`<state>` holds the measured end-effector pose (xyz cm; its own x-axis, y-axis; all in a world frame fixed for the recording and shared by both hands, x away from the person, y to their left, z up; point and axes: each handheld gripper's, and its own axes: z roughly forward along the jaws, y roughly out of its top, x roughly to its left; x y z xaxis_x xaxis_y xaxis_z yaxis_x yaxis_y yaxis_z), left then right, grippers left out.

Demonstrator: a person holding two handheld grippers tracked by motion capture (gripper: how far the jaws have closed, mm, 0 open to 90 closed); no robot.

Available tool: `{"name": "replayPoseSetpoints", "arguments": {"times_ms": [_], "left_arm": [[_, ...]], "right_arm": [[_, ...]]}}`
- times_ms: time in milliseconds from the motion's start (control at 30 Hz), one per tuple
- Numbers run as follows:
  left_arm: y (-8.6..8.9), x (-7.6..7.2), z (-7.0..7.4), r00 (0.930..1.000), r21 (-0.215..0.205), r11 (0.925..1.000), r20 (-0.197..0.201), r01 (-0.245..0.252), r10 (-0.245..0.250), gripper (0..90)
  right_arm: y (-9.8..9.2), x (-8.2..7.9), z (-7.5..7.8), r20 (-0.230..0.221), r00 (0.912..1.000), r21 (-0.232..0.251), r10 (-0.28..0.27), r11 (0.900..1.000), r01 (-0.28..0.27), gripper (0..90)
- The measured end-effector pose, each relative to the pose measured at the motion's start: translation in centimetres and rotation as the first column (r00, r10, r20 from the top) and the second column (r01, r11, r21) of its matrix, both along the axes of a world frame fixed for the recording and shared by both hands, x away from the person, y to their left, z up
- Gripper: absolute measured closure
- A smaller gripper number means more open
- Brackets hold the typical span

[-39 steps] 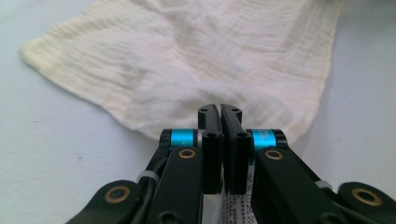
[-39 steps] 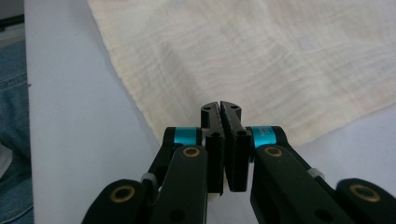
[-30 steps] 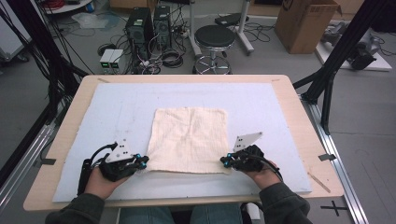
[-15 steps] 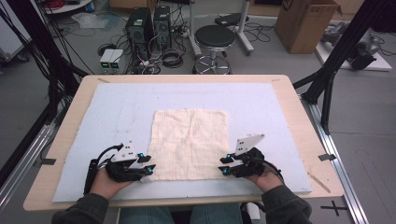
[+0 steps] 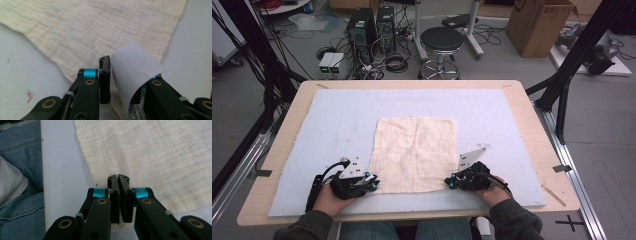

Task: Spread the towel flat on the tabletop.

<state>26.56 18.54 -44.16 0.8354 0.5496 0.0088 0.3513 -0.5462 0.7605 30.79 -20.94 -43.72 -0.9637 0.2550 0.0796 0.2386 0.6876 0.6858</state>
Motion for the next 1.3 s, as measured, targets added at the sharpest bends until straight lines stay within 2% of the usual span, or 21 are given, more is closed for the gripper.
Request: {"name": "replayPoseSetpoints", "arguments": {"times_ms": [133, 333, 500, 867, 933, 1100, 1300], "left_arm": [[0.3, -0.5, 0.0, 1.0000, -0.004, 1.0000, -0.001, -0.001, 0.001, 76.3], [0.2, -1.0, 0.0, 0.9999, 0.005, 1.0000, 0.012, 0.006, -0.006, 76.3], [0.0, -1.5, 0.0, 0.9997, 0.012, 0.9998, 0.017, 0.017, -0.018, 76.3], [0.1, -2.0, 0.1, 0.9995, 0.012, 0.9995, 0.008, 0.029, -0.029, 76.4], [0.2, -2.0, 0.1, 0.9997, 0.004, 0.9997, 0.008, 0.023, -0.023, 75.6], [0.8, -1.8, 0.7, 0.9999, -0.050, 0.9987, 0.016, -0.006, 0.007, 69.2], [1.5, -1.5, 1.5, 0.9981, -0.109, 0.9927, 0.029, -0.052, 0.055, 61.8]], "right_arm": [[-0.3, -0.3, -0.1, -0.023, 0.9997, 0.024, -0.003, 1.000, 0.003, 88.6], [-0.4, -0.8, -0.1, -0.021, 0.9997, 0.023, 0.012, 1.000, -0.011, 88.6], [-0.7, -1.1, 0.0, -0.014, 0.9999, 0.020, 0.003, 1.000, -0.003, 88.6], [-1.1, -1.3, 0.0, -0.015, 0.9999, 0.046, 0.004, 0.999, -0.003, 87.6], [-1.1, -1.2, 0.1, -0.024, 0.9997, 0.065, 0.003, 0.998, -0.002, 81.9], [-1.2, -0.9, 0.5, -0.024, 0.9994, 0.122, -0.026, 0.992, 0.029, 70.8], [-1.5, -0.2, 0.9, -0.010, 0.9943, 0.171, -0.106, 0.979, 0.106, 59.2]]}}
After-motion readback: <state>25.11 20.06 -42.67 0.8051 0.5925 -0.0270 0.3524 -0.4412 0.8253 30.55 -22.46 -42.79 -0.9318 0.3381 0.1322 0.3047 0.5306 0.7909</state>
